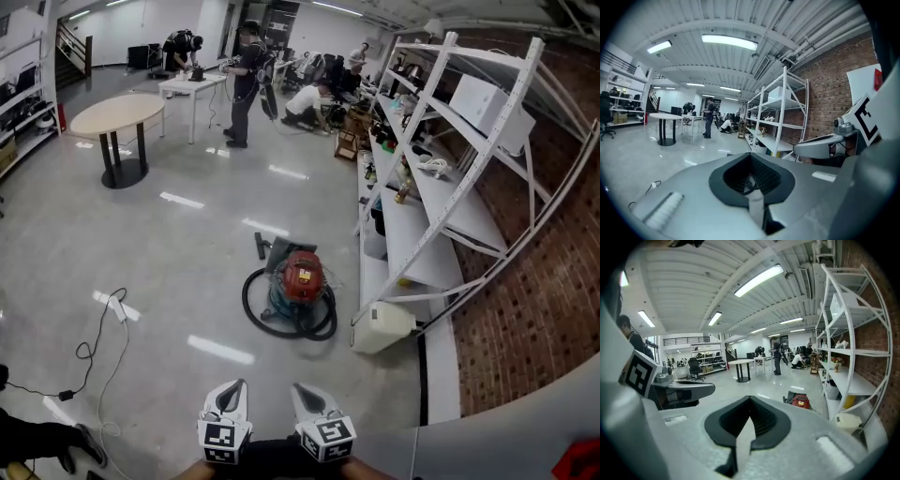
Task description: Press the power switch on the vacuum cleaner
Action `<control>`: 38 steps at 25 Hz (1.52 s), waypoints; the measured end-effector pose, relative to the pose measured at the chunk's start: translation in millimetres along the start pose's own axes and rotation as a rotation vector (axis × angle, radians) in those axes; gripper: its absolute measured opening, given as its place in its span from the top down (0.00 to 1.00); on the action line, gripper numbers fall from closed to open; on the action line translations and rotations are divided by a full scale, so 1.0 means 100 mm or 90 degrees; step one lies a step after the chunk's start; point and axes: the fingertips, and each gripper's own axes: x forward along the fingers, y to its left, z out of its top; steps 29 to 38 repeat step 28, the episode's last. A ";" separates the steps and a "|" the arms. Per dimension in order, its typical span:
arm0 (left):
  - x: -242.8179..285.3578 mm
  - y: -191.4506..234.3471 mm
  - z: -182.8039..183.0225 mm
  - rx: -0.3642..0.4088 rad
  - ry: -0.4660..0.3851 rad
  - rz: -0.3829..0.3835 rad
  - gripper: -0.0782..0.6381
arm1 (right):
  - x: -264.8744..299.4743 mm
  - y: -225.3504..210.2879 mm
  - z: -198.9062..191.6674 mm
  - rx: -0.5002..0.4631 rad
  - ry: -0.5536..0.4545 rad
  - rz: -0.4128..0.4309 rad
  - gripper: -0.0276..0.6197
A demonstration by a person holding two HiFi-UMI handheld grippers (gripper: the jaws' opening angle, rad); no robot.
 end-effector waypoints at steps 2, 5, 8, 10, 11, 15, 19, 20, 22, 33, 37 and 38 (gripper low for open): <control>0.00 -0.02 -0.02 0.002 0.001 -0.002 0.87 | -0.01 -0.02 -0.02 0.003 -0.003 -0.005 0.97; 0.02 -0.03 -0.03 0.010 0.003 -0.003 0.87 | -0.03 -0.09 -0.07 0.012 -0.008 -0.016 0.97; 0.04 -0.06 -0.04 0.013 0.005 -0.003 0.87 | -0.05 -0.14 -0.06 0.021 -0.013 -0.023 0.97; 0.06 -0.07 -0.04 0.016 0.007 -0.003 0.87 | -0.04 -0.17 -0.07 0.024 -0.016 -0.026 0.97; 0.07 -0.08 -0.04 0.017 0.007 -0.003 0.87 | -0.03 -0.19 -0.08 0.025 -0.017 -0.027 0.97; 0.06 -0.10 -0.03 0.018 0.006 -0.002 0.87 | -0.02 -0.19 -0.04 0.021 -0.025 -0.024 0.97; 0.05 -0.09 -0.05 0.016 0.008 0.003 0.87 | -0.02 -0.18 -0.05 0.020 -0.025 -0.016 0.97; 0.04 -0.09 -0.04 0.016 0.008 0.005 0.87 | -0.02 -0.18 -0.06 0.023 -0.023 -0.014 0.97; 0.00 -0.08 -0.04 0.015 0.010 0.009 0.87 | -0.03 -0.15 -0.06 0.023 -0.019 -0.011 0.97; 0.01 -0.03 -0.11 0.015 0.010 0.019 0.87 | 0.05 -0.07 -0.09 0.026 -0.018 0.010 0.97; 0.01 -0.03 -0.11 0.015 0.010 0.019 0.87 | 0.05 -0.07 -0.09 0.026 -0.018 0.010 0.97; 0.01 -0.03 -0.11 0.015 0.010 0.019 0.87 | 0.05 -0.07 -0.09 0.026 -0.018 0.010 0.97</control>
